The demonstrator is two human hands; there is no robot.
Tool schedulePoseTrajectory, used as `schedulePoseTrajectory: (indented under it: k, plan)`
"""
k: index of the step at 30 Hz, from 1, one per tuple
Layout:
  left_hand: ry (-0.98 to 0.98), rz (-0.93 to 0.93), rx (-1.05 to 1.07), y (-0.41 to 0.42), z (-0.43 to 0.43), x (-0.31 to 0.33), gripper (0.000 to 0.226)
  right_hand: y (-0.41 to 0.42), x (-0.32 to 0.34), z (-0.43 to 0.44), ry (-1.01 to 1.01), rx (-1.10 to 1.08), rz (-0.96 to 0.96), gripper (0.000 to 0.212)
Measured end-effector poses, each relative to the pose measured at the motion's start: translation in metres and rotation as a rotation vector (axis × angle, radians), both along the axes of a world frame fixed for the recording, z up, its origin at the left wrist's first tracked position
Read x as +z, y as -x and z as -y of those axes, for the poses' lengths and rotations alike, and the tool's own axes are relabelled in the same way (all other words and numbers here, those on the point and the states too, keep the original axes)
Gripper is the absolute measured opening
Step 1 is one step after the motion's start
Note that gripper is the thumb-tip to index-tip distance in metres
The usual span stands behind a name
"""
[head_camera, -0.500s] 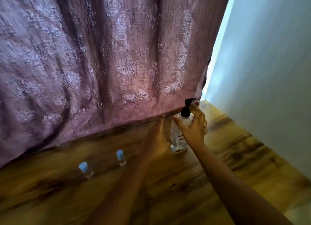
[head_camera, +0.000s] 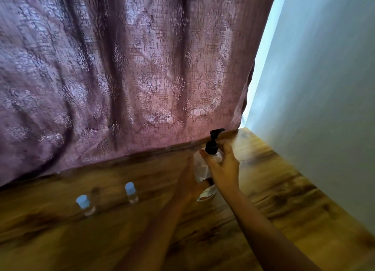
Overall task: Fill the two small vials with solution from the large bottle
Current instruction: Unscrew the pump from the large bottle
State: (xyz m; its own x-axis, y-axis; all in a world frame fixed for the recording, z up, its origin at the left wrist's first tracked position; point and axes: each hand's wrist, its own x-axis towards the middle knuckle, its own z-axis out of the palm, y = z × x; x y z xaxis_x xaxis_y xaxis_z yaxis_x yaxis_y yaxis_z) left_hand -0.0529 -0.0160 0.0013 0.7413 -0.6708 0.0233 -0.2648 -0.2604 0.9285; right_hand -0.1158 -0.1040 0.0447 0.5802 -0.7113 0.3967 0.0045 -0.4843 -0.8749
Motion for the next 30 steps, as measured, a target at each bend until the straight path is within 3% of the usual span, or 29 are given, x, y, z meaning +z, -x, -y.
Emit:
schedulePoseTrajectory:
  k: [3, 7, 12, 19, 24, 30]
  plan:
    - [0.013, 0.087, 0.098, 0.01, -0.01, -0.013, 0.083, 0.009, -0.003, -0.01, 0.012, 0.01, 0.023, 0.033]
    - [0.069, 0.08, -0.022, 0.025, -0.023, -0.018, 0.058, 0.023, -0.01, -0.025, 0.029, 0.012, 0.095, 0.034]
    - [0.182, 0.155, -0.006, 0.048, -0.051, -0.034, 0.092, 0.042, -0.023, -0.048, 0.034, 0.019, 0.245, 0.037]
    - [0.368, 0.155, 0.002, 0.081, -0.089, -0.056, 0.061, 0.071, -0.037, -0.085, 0.01, 0.046, 0.432, 0.031]
    - [0.508, 0.14, -0.023, 0.103, -0.102, -0.063, 0.061, 0.089, -0.037, -0.102, -0.01, 0.092, 0.541, 0.03]
    - [0.587, 0.102, 0.018, 0.122, -0.122, -0.067, 0.057, 0.107, -0.035, -0.13, -0.024, 0.105, 0.524, 0.031]
